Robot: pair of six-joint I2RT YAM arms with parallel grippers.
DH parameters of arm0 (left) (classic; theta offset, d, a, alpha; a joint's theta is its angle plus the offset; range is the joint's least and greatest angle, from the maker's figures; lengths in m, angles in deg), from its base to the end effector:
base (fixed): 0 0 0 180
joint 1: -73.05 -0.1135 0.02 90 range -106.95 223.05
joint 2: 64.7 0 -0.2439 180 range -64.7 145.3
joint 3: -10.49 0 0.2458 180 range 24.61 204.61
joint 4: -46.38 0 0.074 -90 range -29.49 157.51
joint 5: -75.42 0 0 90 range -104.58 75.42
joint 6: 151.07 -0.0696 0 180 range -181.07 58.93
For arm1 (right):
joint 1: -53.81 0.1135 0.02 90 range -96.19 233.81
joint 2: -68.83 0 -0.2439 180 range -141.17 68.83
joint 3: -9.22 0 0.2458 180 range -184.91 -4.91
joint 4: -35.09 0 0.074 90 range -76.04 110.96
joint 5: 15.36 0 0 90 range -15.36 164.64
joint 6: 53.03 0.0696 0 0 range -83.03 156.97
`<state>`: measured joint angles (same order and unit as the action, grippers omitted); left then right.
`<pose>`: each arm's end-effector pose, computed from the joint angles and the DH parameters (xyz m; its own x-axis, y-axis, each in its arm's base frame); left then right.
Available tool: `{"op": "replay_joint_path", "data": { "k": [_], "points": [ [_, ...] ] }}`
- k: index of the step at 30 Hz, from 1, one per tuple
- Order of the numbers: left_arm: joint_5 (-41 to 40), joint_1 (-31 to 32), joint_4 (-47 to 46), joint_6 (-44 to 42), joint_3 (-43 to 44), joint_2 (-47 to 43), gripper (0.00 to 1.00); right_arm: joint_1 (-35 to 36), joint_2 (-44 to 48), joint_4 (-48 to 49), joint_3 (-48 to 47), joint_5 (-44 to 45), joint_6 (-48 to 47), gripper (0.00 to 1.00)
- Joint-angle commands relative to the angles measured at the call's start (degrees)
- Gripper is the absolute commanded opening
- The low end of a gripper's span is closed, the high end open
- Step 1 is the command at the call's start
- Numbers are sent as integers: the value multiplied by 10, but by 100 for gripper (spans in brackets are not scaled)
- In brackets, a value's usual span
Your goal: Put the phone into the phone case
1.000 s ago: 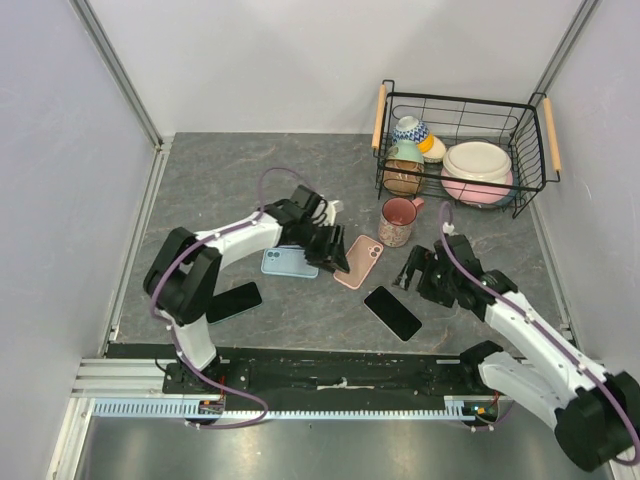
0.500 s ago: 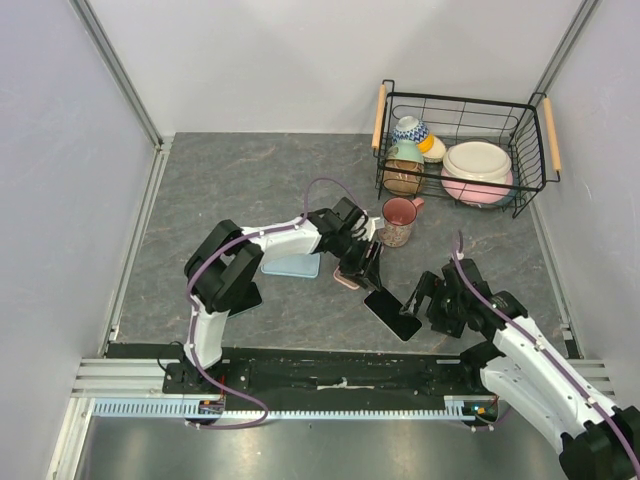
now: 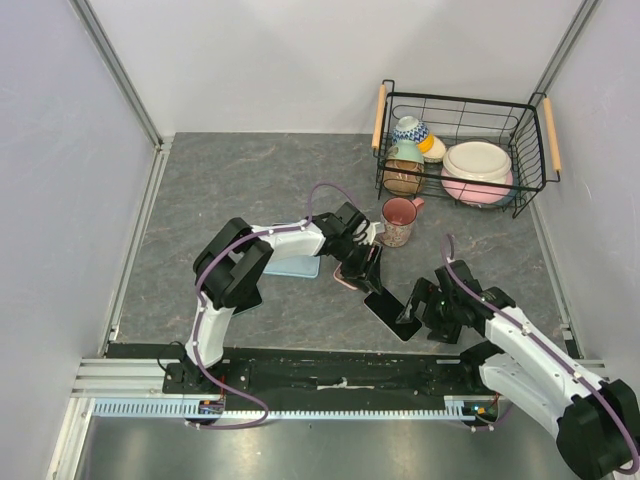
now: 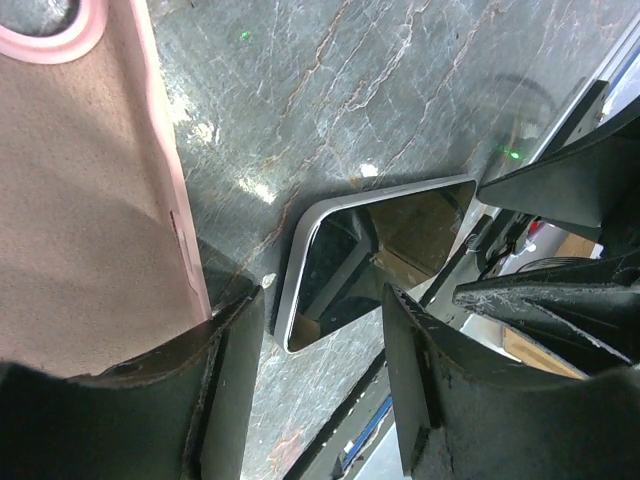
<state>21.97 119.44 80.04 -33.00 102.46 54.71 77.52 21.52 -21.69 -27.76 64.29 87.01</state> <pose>0.2602 -0.3332 0.0990 -0.8999 0.3966 -0.1811 0.4043 0.6033 -0.6874 0.1340 0.0725 0.1174 -0.8940 0.4309 -0.1229 0.3514 0.8444 0.4044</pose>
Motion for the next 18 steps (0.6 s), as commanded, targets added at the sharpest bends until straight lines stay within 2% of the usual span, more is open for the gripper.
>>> {"op": "replay_joint_path", "data": {
  "k": [1, 5, 9, 13, 18],
  "points": [
    [6, 5, -13, 14, 3, 18, 58, -1, -23, 57, 13, -10, 8, 98],
    [26, 9, -19, 35, -2, 31, 57, -2, -45, 125, 32, -27, 22, 98],
    [57, 10, -62, 60, -22, 32, 57, -2, -60, 187, 65, -49, 44, 98],
    [83, 10, -104, 88, -45, 28, 54, -1, -67, 205, 67, -46, 45, 98],
    [153, 10, -193, 131, -73, 25, 45, -2, -59, 206, 59, -33, 43, 98]
  ]
}}
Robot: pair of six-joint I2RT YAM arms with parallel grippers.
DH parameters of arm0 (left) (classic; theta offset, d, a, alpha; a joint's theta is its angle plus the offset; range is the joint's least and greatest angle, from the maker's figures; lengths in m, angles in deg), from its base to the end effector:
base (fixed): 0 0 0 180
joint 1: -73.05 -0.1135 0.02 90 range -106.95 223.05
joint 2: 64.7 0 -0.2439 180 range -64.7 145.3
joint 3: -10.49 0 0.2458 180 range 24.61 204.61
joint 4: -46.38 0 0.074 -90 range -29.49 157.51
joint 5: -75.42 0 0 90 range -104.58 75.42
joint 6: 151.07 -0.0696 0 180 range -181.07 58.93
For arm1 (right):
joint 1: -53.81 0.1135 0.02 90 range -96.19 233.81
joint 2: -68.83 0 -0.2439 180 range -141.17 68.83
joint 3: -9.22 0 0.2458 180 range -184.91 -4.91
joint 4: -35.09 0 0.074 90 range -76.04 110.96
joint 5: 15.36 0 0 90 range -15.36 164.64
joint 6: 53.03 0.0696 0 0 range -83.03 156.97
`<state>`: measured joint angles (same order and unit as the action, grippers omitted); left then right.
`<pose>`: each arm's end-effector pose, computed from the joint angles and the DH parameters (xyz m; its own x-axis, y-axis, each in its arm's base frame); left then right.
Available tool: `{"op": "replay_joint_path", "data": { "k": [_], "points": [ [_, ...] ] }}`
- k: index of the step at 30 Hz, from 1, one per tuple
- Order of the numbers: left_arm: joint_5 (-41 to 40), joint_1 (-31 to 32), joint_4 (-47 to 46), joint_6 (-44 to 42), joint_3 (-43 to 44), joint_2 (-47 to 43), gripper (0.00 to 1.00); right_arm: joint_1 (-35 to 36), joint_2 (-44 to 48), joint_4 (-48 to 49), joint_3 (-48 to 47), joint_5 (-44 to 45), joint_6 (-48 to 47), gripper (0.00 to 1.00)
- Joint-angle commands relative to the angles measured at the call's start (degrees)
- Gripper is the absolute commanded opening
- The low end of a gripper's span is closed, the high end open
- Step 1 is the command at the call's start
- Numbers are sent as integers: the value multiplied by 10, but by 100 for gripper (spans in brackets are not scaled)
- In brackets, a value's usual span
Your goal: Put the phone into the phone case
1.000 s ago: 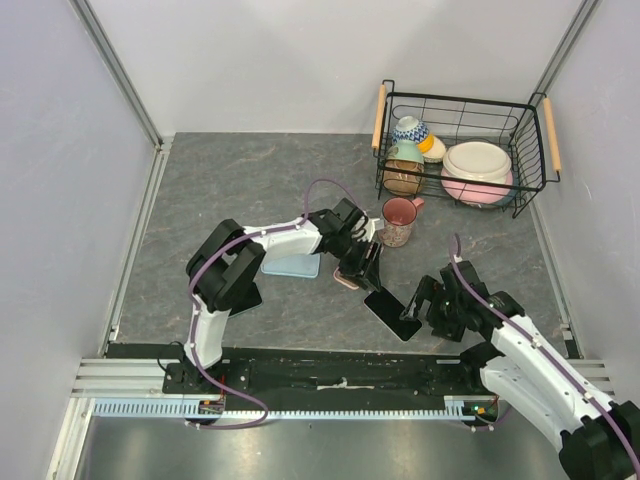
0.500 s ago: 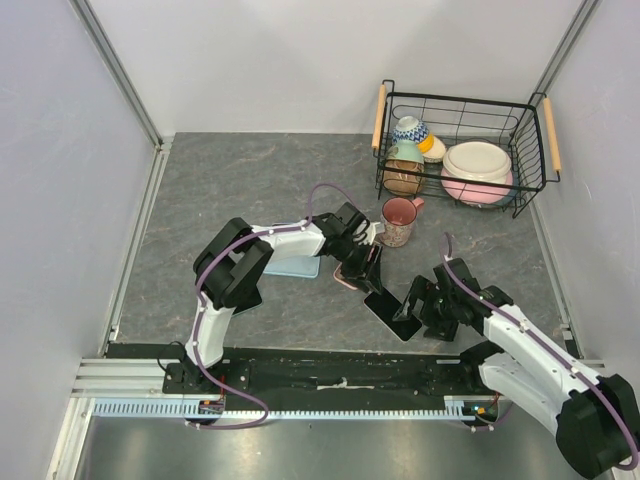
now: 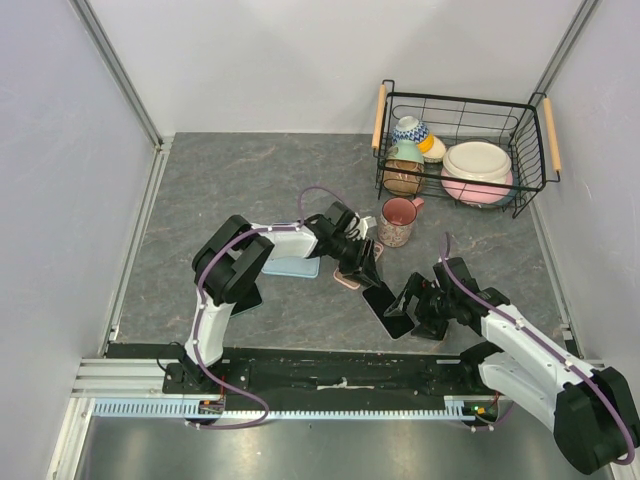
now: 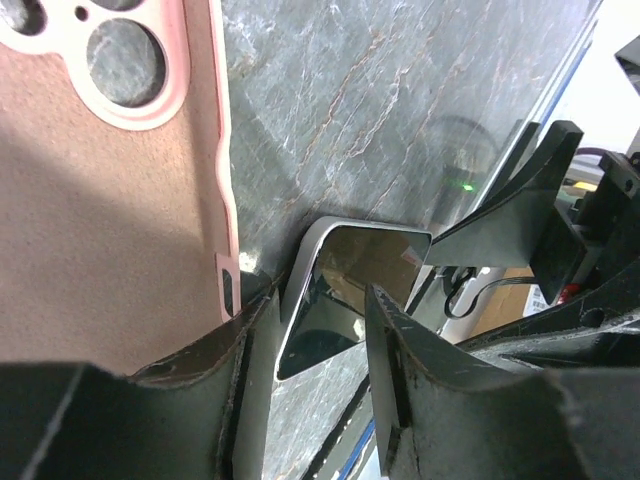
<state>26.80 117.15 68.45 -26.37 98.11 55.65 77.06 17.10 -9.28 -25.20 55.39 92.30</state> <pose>0.2716 -0.3273 0.0879 -0.9355 0.3117 -0.1664 0.3202 0.5487 -0.7723 0.1470 0.0881 0.1089 -0.8848 0.4650 -0.0312 0.3715 0.7441 0.5553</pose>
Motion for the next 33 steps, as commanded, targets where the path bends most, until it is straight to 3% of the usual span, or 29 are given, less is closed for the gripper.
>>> {"op": "replay_joint_path", "data": {
  "k": [1, 13, 16, 20, 25, 33],
  "points": [
    [108, 33, -77, 63, -30, 15, 44, 2, -13, 80, 32, 62, -11, 98],
    [128, 39, -30, 10, -59, 1, 44, -9, -29, 63, -22, 102, -51, 98],
    [115, 39, -33, 15, -67, -7, 38, -10, -44, 62, -34, 101, -61, 98],
    [101, 39, -39, 21, -66, -15, 19, -11, -50, 60, -39, 99, -66, 98],
    [88, 38, -37, 25, -60, -27, 2, -11, -40, 56, -45, 99, -71, 98],
    [39, 21, 26, -16, -39, -79, 2, -14, -30, 37, -92, 110, -106, 98]
  ]
}}
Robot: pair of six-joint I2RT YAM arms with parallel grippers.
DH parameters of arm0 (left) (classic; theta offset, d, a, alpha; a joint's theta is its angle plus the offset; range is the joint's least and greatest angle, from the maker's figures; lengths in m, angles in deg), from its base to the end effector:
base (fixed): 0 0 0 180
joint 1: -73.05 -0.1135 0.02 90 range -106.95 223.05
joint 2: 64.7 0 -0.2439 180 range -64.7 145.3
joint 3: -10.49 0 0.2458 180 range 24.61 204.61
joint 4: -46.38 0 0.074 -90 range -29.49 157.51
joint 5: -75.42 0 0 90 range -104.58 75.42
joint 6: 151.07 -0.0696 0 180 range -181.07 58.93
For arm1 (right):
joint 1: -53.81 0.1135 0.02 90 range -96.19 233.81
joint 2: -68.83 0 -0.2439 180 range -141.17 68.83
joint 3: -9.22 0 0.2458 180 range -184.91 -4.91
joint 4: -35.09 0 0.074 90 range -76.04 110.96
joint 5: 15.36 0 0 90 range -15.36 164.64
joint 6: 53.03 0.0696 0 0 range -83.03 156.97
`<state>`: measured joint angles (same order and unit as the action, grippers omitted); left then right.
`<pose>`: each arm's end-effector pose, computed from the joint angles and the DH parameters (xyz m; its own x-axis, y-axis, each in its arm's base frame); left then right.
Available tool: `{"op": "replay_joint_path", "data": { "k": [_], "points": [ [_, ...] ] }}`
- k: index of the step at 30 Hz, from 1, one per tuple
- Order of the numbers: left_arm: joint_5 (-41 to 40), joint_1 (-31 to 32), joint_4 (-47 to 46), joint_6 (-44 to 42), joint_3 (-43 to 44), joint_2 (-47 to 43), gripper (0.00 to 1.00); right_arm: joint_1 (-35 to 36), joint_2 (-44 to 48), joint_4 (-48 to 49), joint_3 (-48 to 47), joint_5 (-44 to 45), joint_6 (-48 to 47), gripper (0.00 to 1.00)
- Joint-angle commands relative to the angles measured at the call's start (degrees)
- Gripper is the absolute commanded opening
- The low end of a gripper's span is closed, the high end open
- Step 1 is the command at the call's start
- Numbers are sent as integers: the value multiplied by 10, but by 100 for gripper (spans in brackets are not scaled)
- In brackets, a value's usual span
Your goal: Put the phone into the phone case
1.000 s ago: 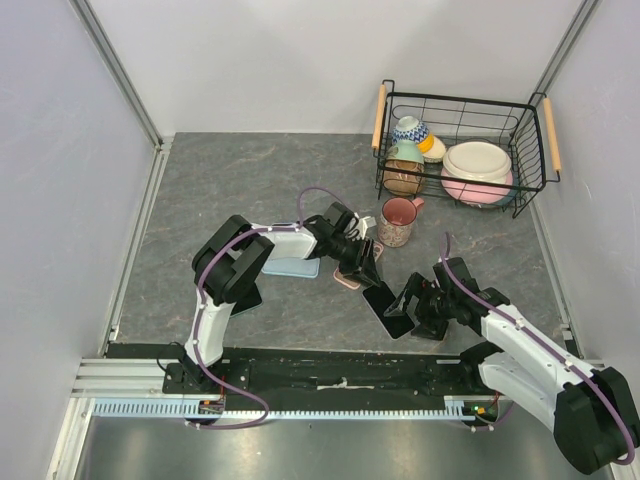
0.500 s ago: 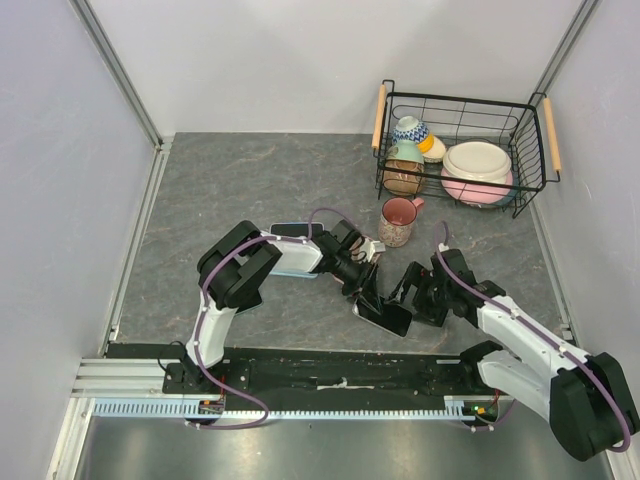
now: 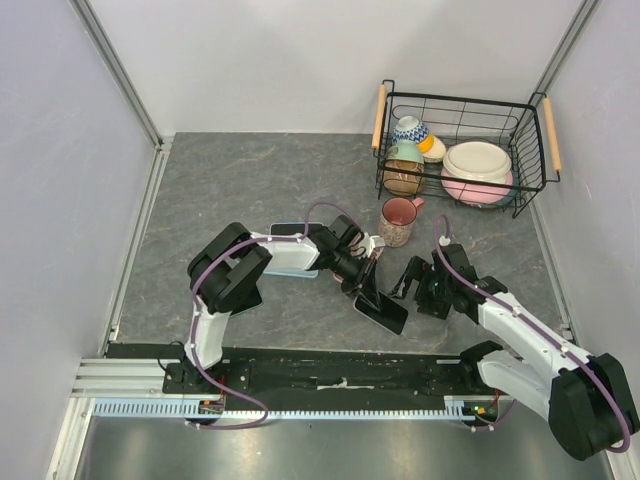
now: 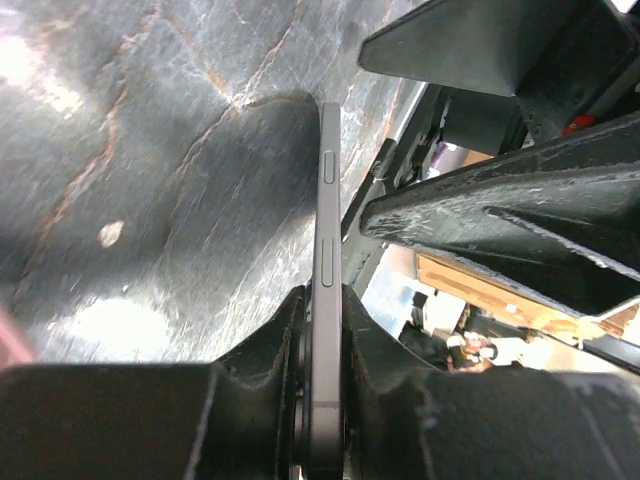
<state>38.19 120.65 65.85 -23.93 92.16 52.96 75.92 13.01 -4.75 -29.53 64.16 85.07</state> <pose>0.2274 -0.3312 0.0894 -0.8963 0.4399 -0.0560 0.2635 0.4267 -0.8652 0.1766 0.0854 0.1238 -0.8623 0.4397 -0.2512 0.2691 0.8182 0.5081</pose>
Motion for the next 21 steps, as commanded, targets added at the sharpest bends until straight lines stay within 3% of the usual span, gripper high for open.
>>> {"op": "replay_joint_path", "data": {
  "k": [1, 9, 11, 12, 14, 21],
  "points": [
    [-87, -25, 75, -58, 21, -60, 2, -1, 10, -13, -56, 25, -41, 98],
    [-101, -130, 171, -125, -7, -186, 2, -2, -24, -17, -150, 27, -103, 98],
    [-104, -170, 200, -135, -16, -212, 2, -2, -36, -7, -168, 19, -108, 98],
    [-81, -238, 226, -145, -24, -261, 2, -1, -58, 24, -183, -19, -115, 98],
    [-66, -291, 250, -160, -28, -304, 2, 0, -75, 52, -194, -45, -114, 98],
    [-19, -419, 286, -203, -36, -409, 2, 39, -137, 117, -252, -99, -111, 98]
  ]
}}
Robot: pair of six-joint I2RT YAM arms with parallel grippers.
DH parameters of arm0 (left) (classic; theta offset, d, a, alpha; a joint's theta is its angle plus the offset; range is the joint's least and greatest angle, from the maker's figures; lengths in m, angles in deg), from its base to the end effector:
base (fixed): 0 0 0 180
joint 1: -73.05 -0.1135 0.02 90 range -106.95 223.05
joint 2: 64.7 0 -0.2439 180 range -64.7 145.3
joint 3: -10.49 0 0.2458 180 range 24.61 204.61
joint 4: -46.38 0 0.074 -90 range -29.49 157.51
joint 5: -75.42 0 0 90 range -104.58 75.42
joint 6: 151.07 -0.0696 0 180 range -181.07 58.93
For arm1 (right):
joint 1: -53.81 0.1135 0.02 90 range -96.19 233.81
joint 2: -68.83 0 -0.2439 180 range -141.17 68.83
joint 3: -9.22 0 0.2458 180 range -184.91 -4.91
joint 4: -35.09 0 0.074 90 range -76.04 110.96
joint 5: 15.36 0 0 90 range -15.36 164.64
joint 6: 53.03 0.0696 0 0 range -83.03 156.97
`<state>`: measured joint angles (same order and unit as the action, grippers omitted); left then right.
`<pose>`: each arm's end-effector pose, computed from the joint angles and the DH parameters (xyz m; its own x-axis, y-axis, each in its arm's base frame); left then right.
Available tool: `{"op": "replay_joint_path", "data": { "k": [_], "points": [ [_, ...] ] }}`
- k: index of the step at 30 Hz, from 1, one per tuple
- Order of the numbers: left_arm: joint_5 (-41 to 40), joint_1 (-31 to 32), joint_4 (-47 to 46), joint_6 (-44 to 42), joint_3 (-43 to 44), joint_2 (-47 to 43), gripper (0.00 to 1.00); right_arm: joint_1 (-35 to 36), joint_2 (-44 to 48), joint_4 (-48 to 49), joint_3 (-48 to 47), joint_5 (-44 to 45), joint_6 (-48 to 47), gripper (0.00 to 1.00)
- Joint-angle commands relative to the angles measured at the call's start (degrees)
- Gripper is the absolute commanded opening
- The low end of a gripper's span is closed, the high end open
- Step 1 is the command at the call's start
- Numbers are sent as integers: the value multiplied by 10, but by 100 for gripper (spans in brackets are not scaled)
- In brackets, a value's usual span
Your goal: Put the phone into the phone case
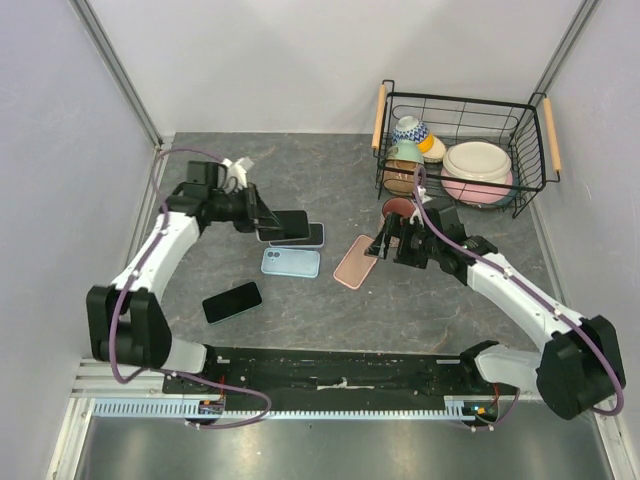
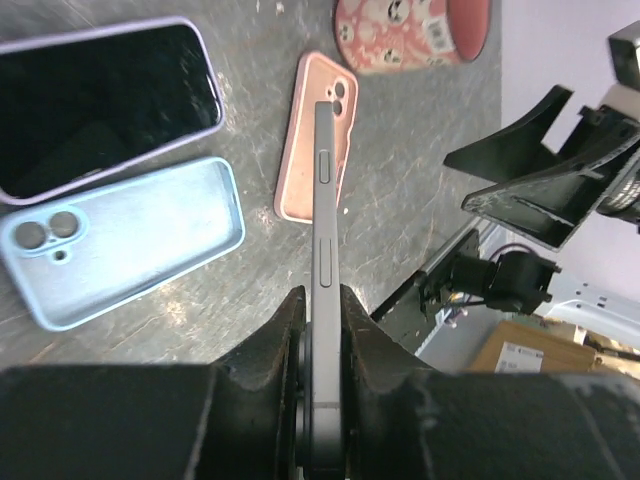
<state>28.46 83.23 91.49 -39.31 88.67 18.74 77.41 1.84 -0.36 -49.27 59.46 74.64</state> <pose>0.3032 -0.1027 0.2371 -0.9108 -0.1117 -0.3975 0.2369 0.6471 -0.7247 0.2396 0.1246 0.2037 -0.8451 0.2744 -0.4588 -0.0539 0.8101 0.5838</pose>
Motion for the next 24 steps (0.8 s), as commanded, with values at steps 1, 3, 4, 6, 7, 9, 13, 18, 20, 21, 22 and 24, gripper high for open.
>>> {"op": "replay_joint_path", "data": {
  "k": [1, 3, 4, 6, 7, 9, 13, 18, 20, 21, 22, 24],
  "points": [
    [91, -55, 29, -58, -3, -73, 2, 29, -43, 85, -61, -63, -3, 98],
    [117, -76, 30, -66, -10, -90, 2, 45, -61, 119, -82, -94, 2, 98],
    [123, -81, 31, -72, -13, -94, 2, 50, -78, 130, -89, -102, 4, 98],
    [139, -89, 28, -75, -21, -102, 2, 66, -95, 151, -116, -112, 6, 98],
    [149, -89, 22, -73, -25, -110, 2, 71, -108, 156, -123, -128, 7, 98],
    [189, -89, -11, -69, -42, -121, 2, 73, -118, 204, -129, -156, 33, 98],
    [259, -89, -92, -30, -75, -153, 2, 73, -140, 309, -123, -215, 93, 98],
    [320, -89, -242, 71, -137, -194, 2, 80, -146, 395, -109, -257, 147, 96],
    [342, -89, -326, 130, -155, -199, 2, 85, -149, 439, -97, -267, 166, 92],
    [346, -89, -339, 143, -165, -201, 2, 93, -153, 452, -94, -270, 180, 91],
    [348, -89, -347, 153, -167, -202, 2, 97, -155, 466, -93, -274, 187, 89],
    [350, -89, -348, 154, -169, -202, 2, 115, -163, 494, -94, -281, 193, 78]
  ]
}}
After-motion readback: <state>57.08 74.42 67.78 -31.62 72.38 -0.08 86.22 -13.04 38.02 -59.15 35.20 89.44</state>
